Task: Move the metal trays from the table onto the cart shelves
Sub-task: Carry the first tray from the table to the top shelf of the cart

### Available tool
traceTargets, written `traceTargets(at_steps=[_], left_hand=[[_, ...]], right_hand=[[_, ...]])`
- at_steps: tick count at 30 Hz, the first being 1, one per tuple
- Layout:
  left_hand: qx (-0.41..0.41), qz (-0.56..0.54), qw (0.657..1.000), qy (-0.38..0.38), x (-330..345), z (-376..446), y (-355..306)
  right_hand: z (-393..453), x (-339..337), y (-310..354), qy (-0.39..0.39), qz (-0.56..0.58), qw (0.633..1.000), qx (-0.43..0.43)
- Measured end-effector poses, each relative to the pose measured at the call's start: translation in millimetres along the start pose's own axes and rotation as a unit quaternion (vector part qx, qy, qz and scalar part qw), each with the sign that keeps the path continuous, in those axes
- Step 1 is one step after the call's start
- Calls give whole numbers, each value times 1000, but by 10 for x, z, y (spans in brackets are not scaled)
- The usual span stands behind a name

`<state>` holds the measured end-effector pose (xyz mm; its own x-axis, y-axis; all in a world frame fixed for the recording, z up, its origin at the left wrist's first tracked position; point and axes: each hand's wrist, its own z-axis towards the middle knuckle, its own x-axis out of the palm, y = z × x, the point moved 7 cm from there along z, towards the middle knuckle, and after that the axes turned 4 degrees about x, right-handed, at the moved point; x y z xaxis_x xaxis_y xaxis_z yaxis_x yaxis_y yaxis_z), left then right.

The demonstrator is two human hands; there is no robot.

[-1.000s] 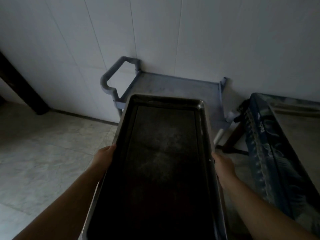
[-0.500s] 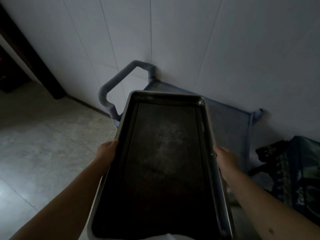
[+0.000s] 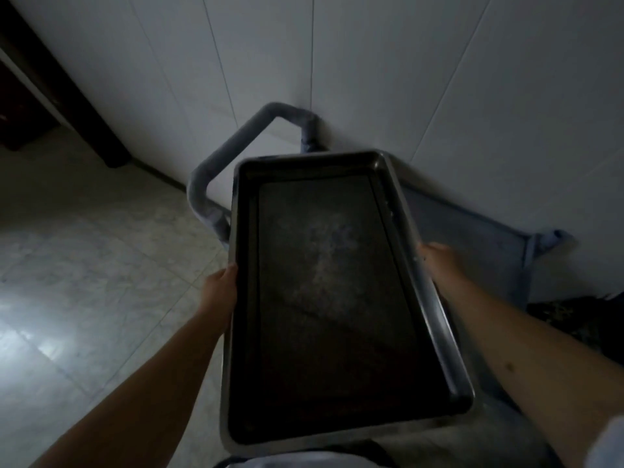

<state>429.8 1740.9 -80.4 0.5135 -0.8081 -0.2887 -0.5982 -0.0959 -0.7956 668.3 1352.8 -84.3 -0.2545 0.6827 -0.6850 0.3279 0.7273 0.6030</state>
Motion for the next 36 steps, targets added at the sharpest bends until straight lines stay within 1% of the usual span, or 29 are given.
traceTargets(at_steps=[2,6,10,12,14,16,17,20,23,24,25,26,27,28,29,31,32,34,36], left_hand=[[-7,-20,1000,4,44,22,49],[-21,-67,998,-6,83,25,141],[-44,-91,995,8,120,-12,156],[-50,-85,995,14,111,-8,183],[-54,-77,995,16,96,-3,209],[-59,-73,995,29,75,26,232],[-62,-78,994,39,67,41,242],[-58,-97,991,78,48,69,263],[-14,-102,987,120,4,20,303],[-6,-99,985,142,-16,-16,344],[0,-96,981,168,-30,-58,388],[3,-92,977,193,-44,-102,431],[5,-86,973,214,-60,-141,469],[5,-81,970,228,-75,-178,494],[6,-76,968,238,-88,-222,502],[15,-59,965,256,-86,-309,469],[21,-50,964,262,-85,-344,442],[20,-43,963,266,-87,-379,399],[14,-41,963,264,-87,-364,402]], right_hand=[[124,55,29,10,-1,1000,-2],[239,113,-45,1,70,997,25],[274,103,-64,10,97,995,21],[258,87,-68,15,92,996,18],[151,37,-90,2,45,999,22],[-87,-37,-129,-34,-10,999,27],[-259,-68,-168,-55,-19,998,34],[-961,-124,-359,-146,3,988,51],[-1914,-74,-616,-290,2,953,84],[-2238,21,-741,-323,16,939,121],[-2537,168,-861,-338,50,925,167],[-2788,354,-996,-339,105,910,214],[-2988,567,-1098,-329,184,893,248],[-3121,786,-1155,-306,269,875,260],[-3199,985,-1154,-264,330,870,254],[-3288,1251,-1071,-177,353,888,237],[-3296,1322,-1045,-161,359,890,229],[-3301,1393,-994,-152,392,879,226],[-3266,1406,-1005,-159,447,849,233]])
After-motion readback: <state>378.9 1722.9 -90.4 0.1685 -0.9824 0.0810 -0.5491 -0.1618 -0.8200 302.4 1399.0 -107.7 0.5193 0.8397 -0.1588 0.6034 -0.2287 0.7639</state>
